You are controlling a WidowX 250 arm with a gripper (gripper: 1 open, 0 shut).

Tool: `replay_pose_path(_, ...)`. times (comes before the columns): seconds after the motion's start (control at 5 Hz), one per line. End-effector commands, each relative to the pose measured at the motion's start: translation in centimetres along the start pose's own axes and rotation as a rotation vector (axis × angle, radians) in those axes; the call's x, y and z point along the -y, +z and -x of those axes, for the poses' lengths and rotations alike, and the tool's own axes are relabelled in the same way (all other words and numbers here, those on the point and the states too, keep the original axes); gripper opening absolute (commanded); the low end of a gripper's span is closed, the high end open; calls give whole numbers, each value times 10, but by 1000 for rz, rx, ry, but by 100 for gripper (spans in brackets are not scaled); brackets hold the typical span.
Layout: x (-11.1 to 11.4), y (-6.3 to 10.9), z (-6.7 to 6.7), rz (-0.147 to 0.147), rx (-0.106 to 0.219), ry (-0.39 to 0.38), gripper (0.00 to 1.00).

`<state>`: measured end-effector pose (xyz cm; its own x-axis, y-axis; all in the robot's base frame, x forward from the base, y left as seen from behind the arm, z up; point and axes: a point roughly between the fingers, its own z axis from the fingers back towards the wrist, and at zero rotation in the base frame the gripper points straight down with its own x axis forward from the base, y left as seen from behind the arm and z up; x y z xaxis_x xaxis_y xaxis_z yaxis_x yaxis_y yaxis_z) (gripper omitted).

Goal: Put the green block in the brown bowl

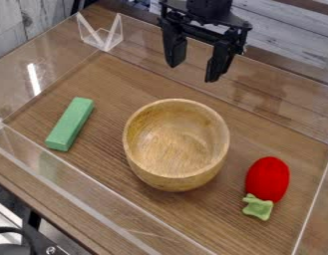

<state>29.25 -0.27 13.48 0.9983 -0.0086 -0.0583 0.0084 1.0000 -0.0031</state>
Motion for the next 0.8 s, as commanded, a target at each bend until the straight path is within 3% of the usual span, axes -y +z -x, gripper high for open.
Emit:
replay_pose_path(0.0, 1, -10, 10, 1, -41, 5, 100)
replay_pose_path(0.2, -36, -17, 28, 5, -46, 75, 100)
replay_pose_path(0.4, -84, -23, 44, 5, -32, 128, 100)
replay_pose_path(0.6, -112, -30, 62, 3, -21, 162, 100)
